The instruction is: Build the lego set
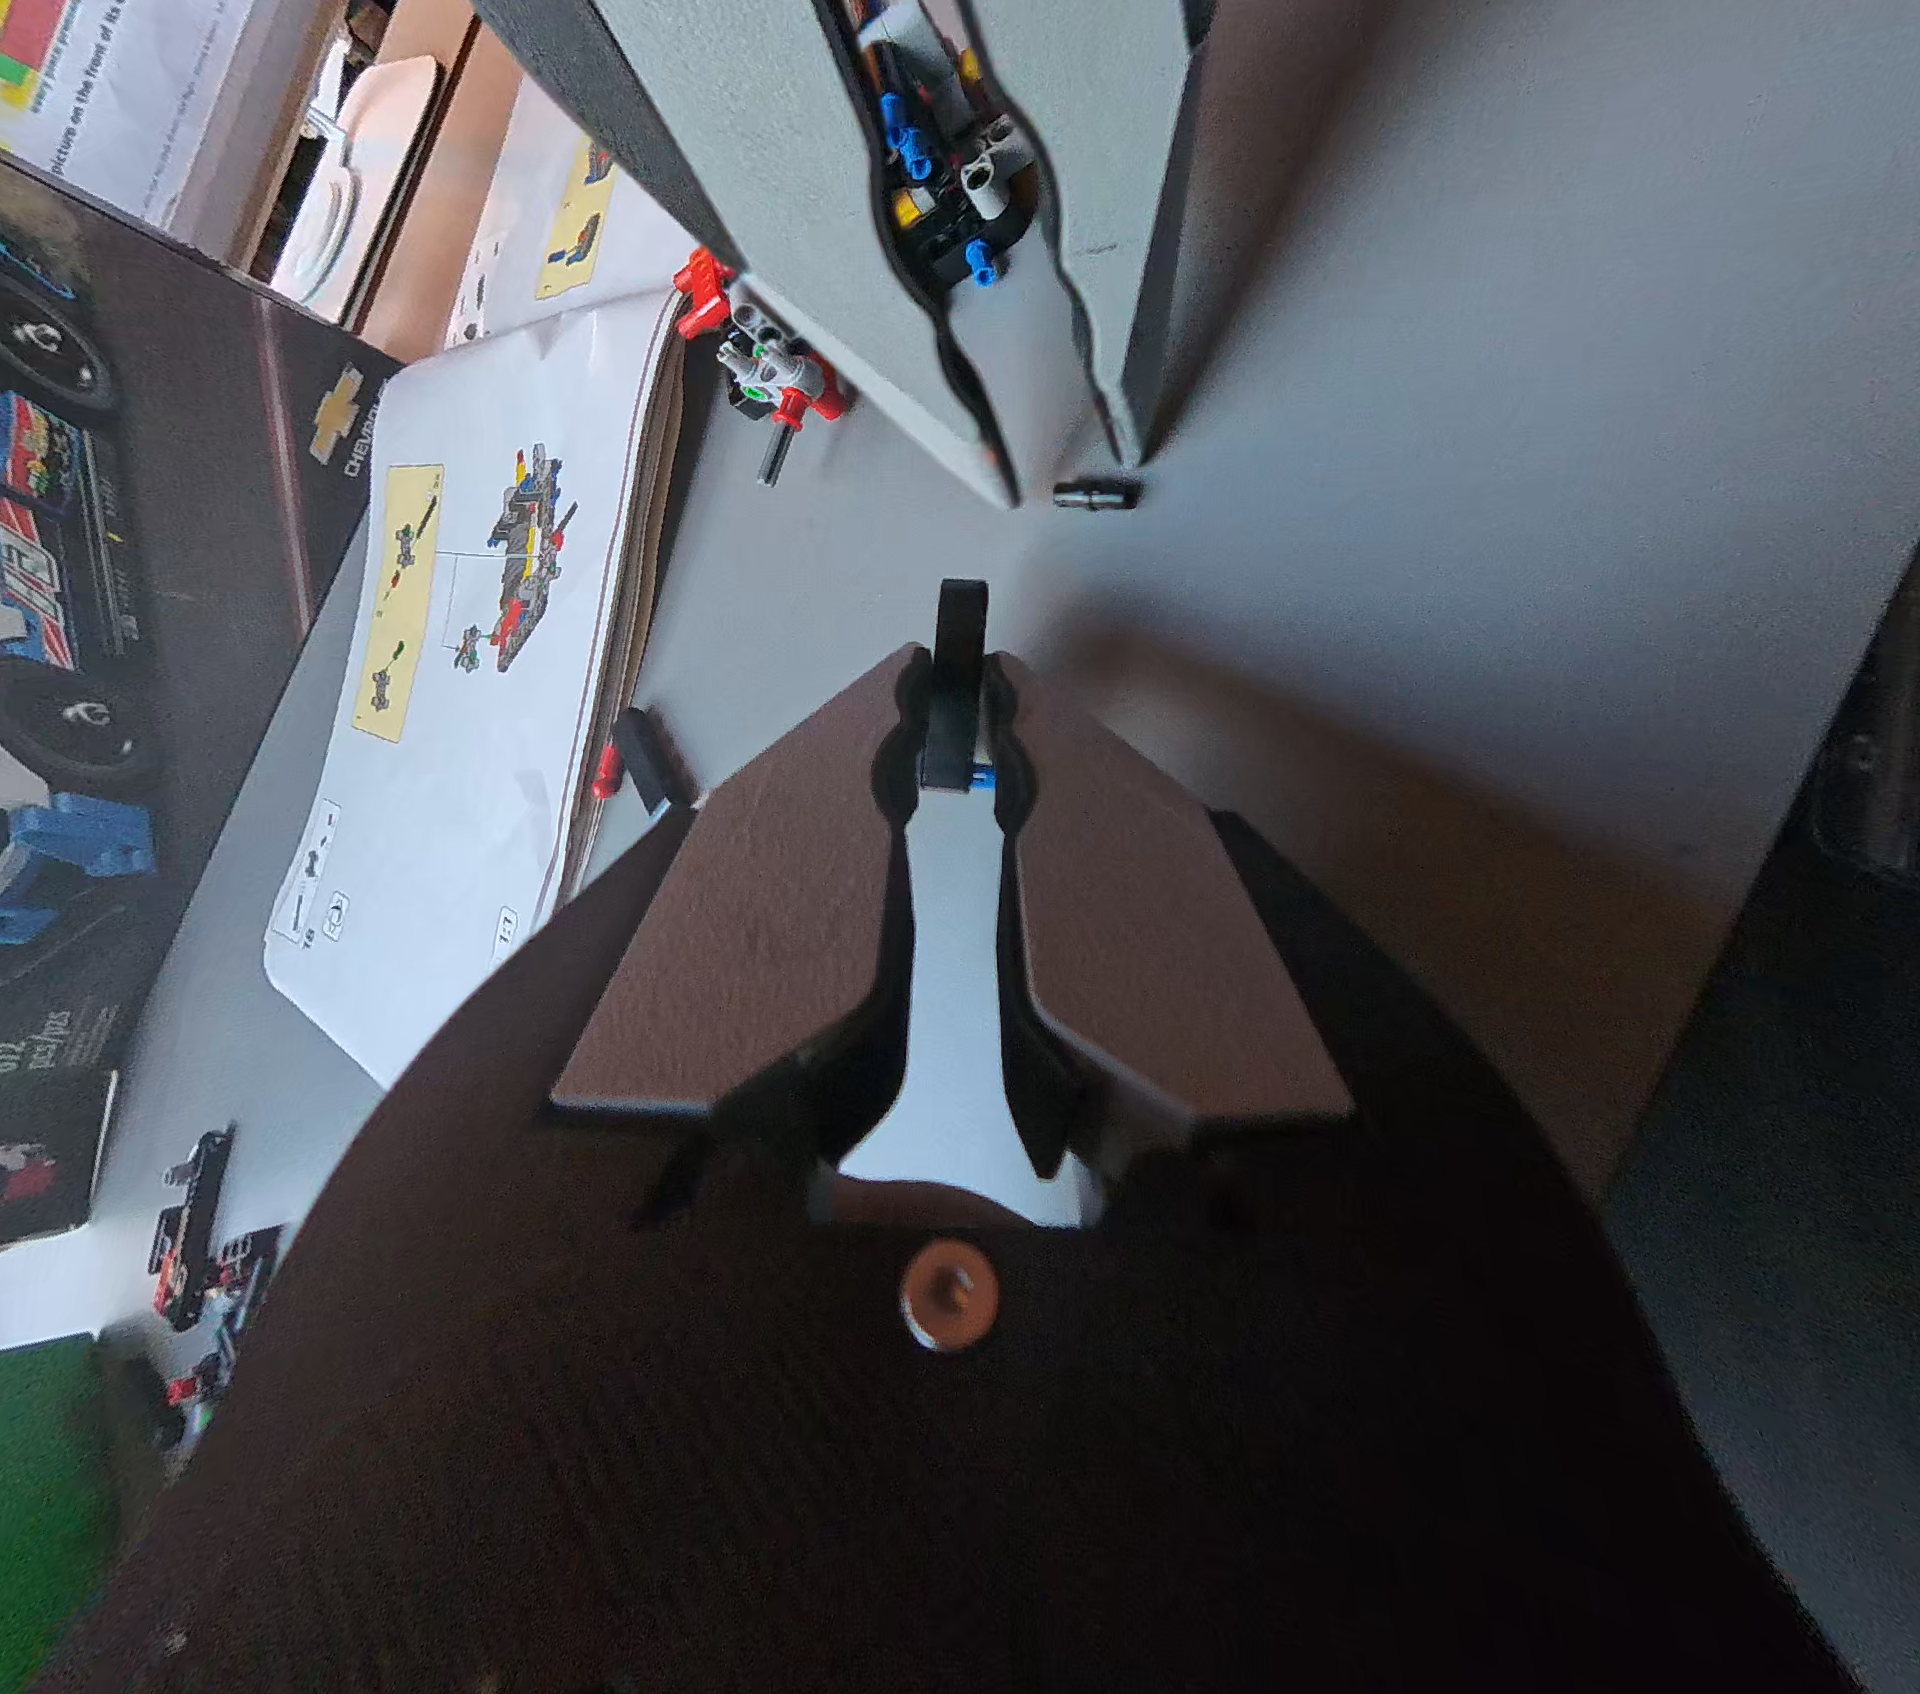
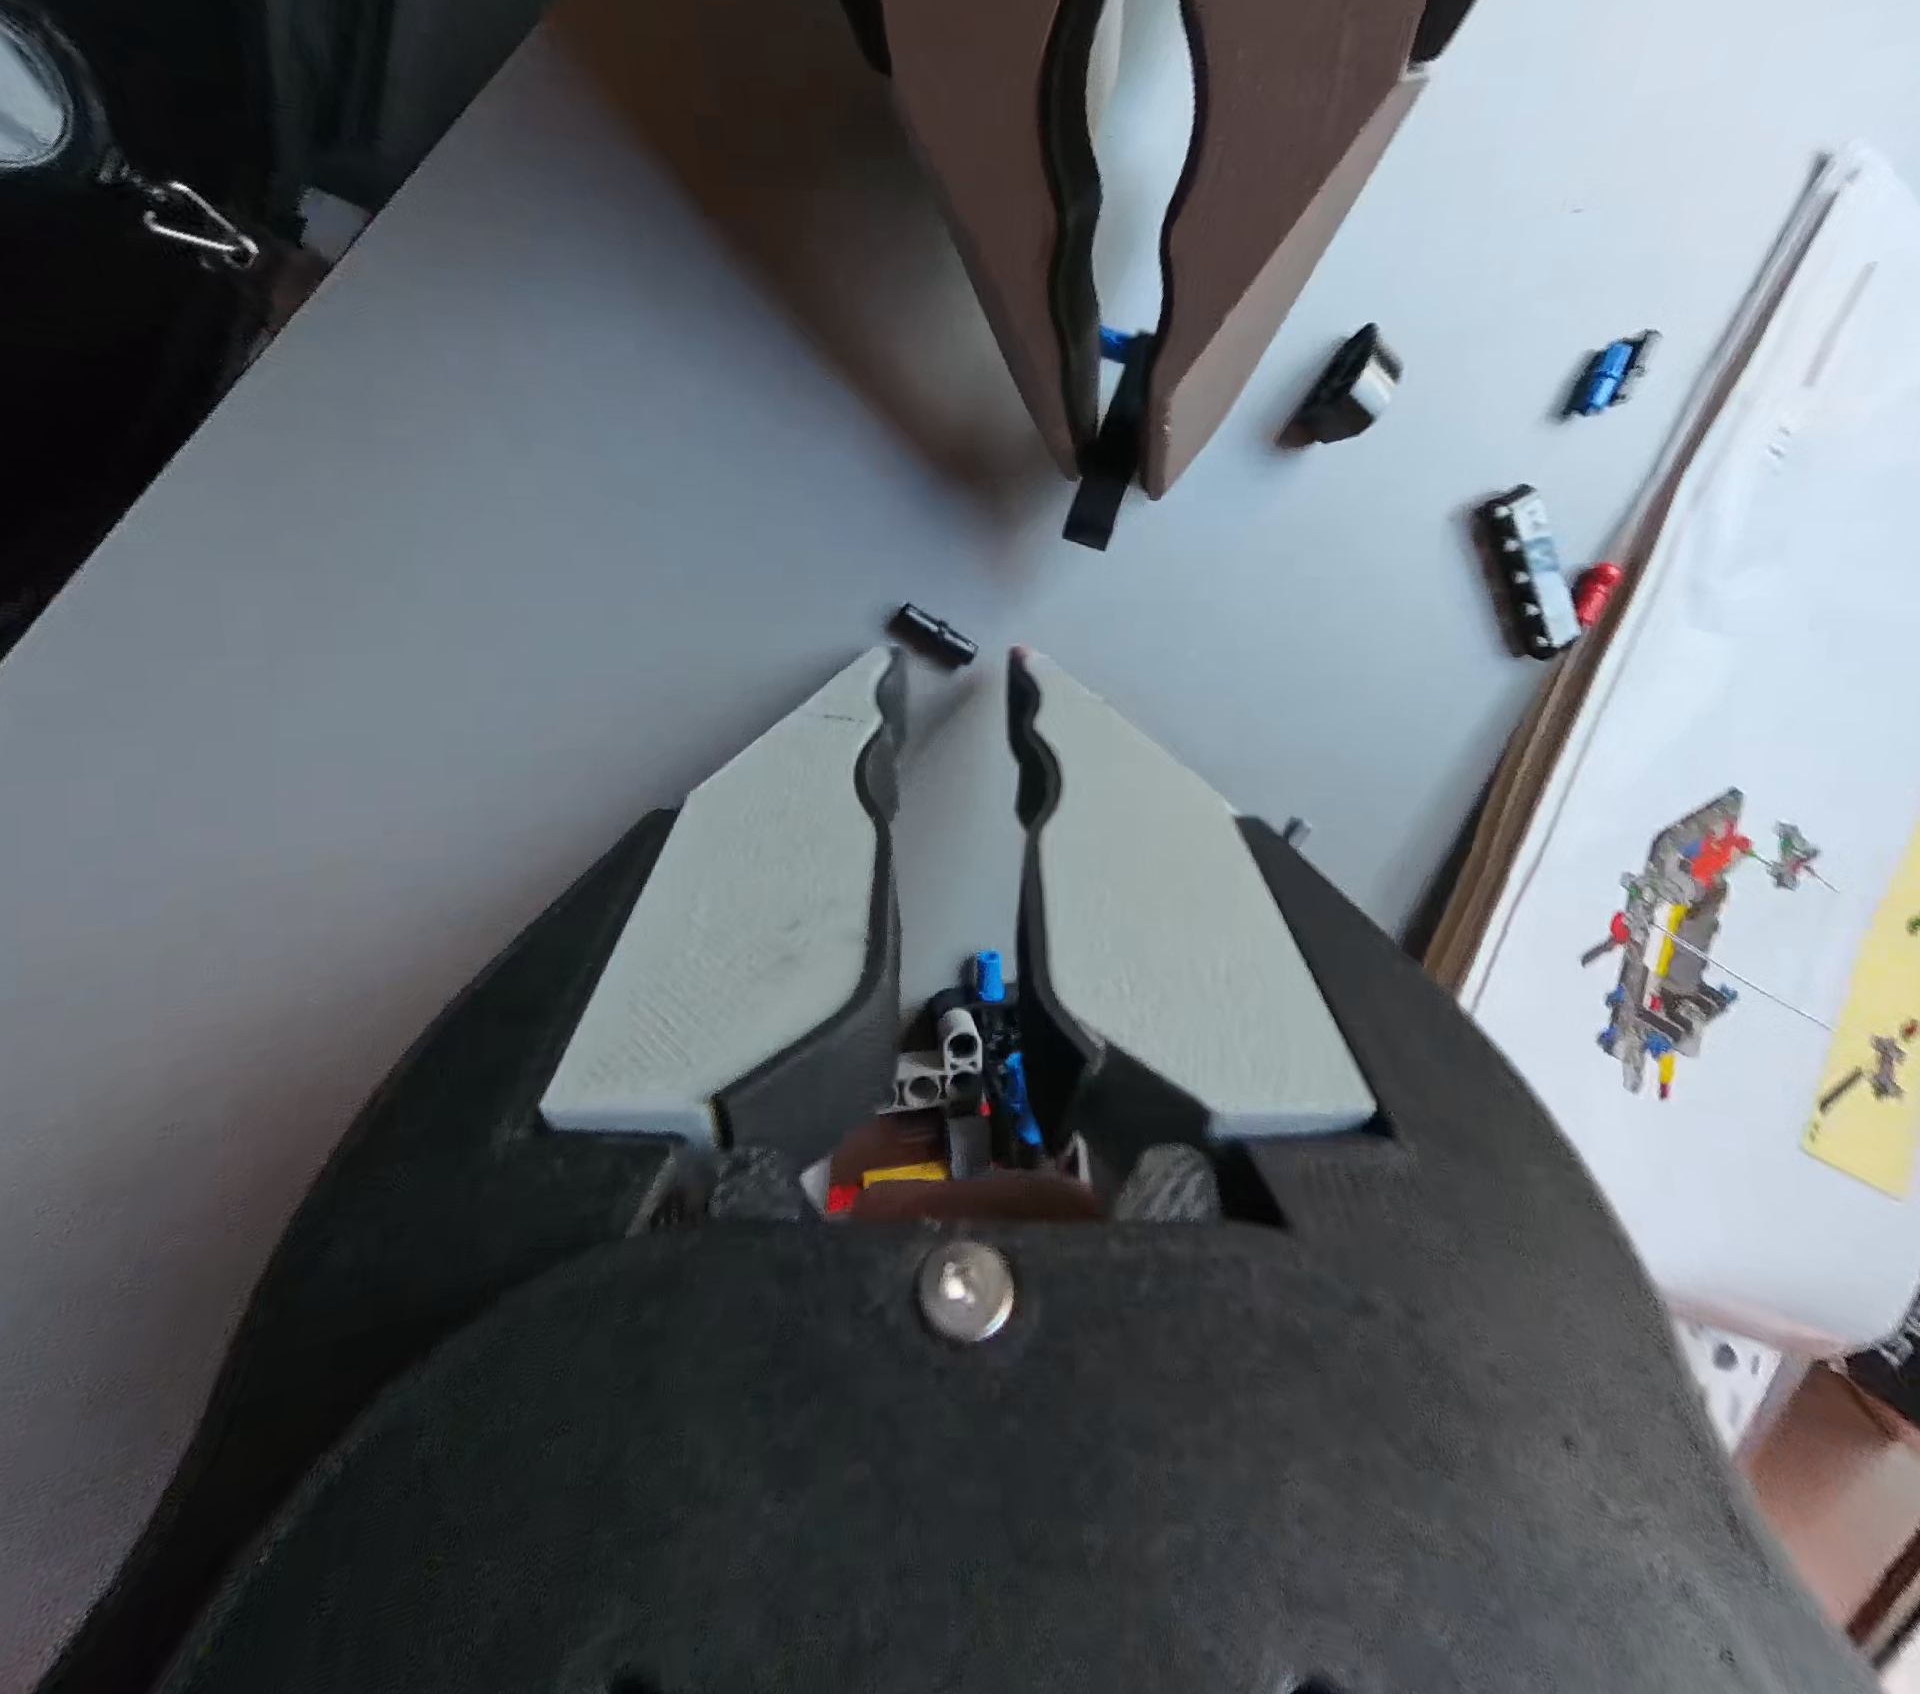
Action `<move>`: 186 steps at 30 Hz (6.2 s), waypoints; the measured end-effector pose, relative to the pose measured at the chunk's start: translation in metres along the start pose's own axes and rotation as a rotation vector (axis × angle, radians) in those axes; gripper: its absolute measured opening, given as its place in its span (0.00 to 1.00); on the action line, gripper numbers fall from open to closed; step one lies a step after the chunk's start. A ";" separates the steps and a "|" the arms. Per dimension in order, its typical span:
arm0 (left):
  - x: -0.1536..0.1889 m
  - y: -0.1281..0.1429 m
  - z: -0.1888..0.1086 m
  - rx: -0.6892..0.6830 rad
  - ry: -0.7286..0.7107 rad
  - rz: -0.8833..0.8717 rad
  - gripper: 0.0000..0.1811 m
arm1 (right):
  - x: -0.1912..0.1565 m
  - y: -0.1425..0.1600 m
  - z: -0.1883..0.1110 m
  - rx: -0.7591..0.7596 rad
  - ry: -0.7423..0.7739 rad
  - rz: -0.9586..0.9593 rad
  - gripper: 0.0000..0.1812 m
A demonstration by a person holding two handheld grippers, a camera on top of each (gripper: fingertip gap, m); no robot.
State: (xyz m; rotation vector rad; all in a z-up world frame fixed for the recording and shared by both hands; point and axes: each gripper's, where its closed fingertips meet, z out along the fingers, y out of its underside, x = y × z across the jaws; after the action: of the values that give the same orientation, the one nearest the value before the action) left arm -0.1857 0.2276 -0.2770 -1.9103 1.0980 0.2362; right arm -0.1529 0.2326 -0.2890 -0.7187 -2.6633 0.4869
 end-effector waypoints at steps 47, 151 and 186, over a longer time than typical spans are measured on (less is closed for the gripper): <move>0.003 -0.005 0.003 -0.019 -0.033 0.006 0.03 | -0.036 -0.002 -0.005 0.026 -0.018 0.363 0.01; -0.028 -0.018 0.002 0.084 -0.195 -0.192 0.03 | 0.032 -0.024 -0.019 0.673 0.121 1.102 0.00; -0.006 -0.005 0.006 0.004 -0.196 0.223 0.02 | 0.018 -0.022 0.010 0.442 0.090 1.055 0.00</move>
State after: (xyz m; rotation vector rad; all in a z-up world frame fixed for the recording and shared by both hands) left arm -0.1839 0.2371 -0.2740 -1.7194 1.1750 0.5332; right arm -0.1811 0.2220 -0.2841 -1.8739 -1.7750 1.1878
